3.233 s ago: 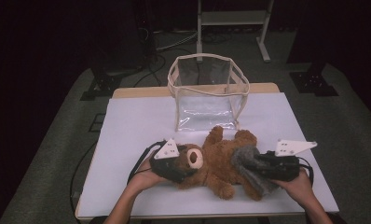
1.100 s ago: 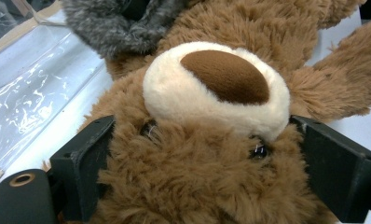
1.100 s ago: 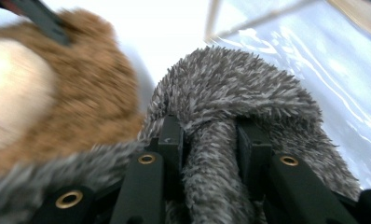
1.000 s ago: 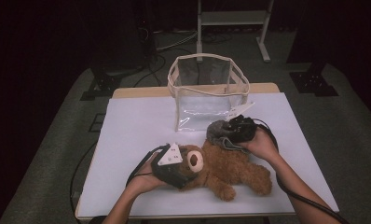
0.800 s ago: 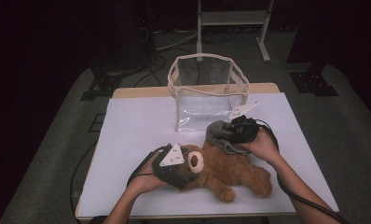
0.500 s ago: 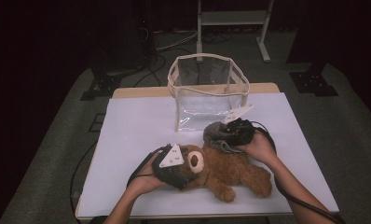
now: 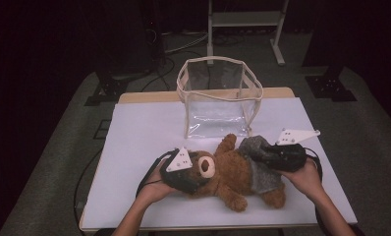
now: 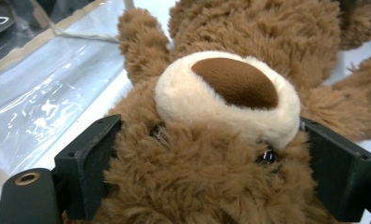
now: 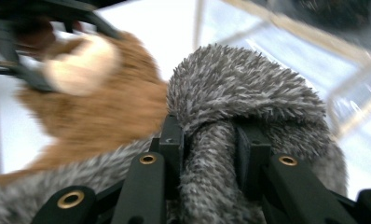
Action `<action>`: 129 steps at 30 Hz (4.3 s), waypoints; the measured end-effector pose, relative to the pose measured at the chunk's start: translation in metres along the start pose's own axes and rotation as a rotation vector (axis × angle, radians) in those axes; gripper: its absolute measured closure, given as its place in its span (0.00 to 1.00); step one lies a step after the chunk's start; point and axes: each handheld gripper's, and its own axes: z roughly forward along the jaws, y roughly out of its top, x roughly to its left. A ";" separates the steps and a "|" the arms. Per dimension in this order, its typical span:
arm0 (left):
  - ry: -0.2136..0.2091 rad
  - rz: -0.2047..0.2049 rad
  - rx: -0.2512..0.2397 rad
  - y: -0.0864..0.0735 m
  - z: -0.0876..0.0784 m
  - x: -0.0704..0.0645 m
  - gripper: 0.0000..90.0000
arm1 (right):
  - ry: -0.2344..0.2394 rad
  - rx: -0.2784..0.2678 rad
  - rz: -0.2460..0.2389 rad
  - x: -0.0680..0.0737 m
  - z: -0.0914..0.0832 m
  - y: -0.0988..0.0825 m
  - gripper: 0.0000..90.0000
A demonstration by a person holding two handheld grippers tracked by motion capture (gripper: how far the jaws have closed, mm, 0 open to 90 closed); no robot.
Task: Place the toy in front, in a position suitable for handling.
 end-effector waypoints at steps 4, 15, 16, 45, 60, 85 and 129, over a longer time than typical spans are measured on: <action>0.052 -0.077 -0.029 0.002 0.002 0.006 0.15 | 0.058 0.008 -0.059 0.022 0.003 0.004 0.75; 0.016 0.002 -0.001 0.000 -0.028 0.006 0.25 | -0.011 -0.008 0.055 -0.003 -0.010 -0.032 0.75; 0.016 0.002 -0.001 0.000 -0.028 0.006 0.26 | -0.011 -0.008 0.055 -0.003 -0.010 -0.032 0.75; 0.016 -0.079 -0.011 -0.014 -0.016 0.012 0.28 | 0.167 0.230 -0.181 0.062 0.029 0.000 0.76; -0.001 -0.077 -0.004 -0.015 -0.017 0.011 0.26 | 0.158 0.258 -0.237 0.070 0.042 0.000 0.76; -0.017 0.011 0.059 -0.011 -0.015 0.000 0.24 | 0.070 0.198 -0.190 0.039 0.054 0.037 0.76; -0.030 0.136 0.123 -0.008 -0.016 -0.009 0.23 | -0.017 0.193 -0.062 -0.018 0.063 0.036 0.76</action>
